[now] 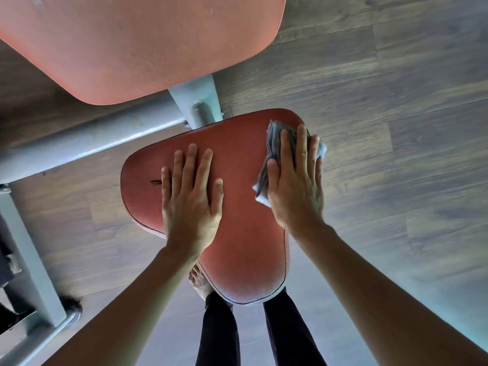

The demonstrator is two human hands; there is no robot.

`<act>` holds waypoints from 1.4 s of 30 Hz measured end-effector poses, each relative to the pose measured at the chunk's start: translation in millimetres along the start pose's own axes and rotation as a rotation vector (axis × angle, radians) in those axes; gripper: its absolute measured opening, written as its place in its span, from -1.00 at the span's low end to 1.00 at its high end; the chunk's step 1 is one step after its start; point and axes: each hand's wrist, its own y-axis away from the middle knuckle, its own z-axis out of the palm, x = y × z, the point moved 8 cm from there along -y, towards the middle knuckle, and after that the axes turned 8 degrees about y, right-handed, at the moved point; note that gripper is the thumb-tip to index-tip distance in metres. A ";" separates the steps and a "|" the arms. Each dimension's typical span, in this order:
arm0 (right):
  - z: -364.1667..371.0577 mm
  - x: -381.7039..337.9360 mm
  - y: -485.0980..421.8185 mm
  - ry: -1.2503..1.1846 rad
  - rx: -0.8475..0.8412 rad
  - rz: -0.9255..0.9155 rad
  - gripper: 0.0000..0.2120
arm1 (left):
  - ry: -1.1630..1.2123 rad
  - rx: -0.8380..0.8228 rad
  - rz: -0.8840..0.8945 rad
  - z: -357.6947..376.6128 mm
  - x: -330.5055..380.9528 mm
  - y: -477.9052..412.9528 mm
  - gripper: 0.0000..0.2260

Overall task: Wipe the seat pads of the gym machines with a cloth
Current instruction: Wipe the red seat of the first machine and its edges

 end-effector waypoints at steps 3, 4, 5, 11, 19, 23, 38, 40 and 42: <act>0.0 -7.9 -9.7 -0.030 -0.002 0.050 -0.46 | -0.002 0.001 0.002 0.4 -0.6 0.0 -0.53; -0.1 -10.7 1.5 -0.010 -0.008 0.007 -0.46 | -0.003 0.002 0.003 0.4 -0.4 0.3 -0.53; -0.2 -13.5 16.6 0.016 -0.022 -0.060 -0.45 | -0.006 0.005 0.005 0.1 -0.4 0.5 -0.53; -1.6 -5.0 -6.3 0.088 -0.015 -0.180 -0.43 | -0.007 0.010 0.006 -0.5 1.2 -0.2 -0.53; -0.8 -34.8 6.3 0.175 0.020 -0.328 -0.44 | 0.007 0.015 0.007 -0.5 -0.5 0.4 -0.54; -0.1 -27.0 -13.2 0.184 0.048 -0.358 -0.46 | 0.008 0.013 0.003 -0.1 -0.5 0.1 -0.54; -0.5 -52.0 -46.5 0.172 0.082 -0.206 -0.47 | 0.030 0.025 0.048 -1.9 -0.3 -0.4 -0.54; 3.2 -66.7 -43.3 0.159 0.073 -0.182 -0.46 | 0.047 0.052 0.033 -5.1 -0.5 0.5 -0.55; 6.0 -71.6 -10.6 0.188 0.055 -0.331 -0.47 | 0.065 0.088 -0.031 -11.6 -10.1 0.9 -0.55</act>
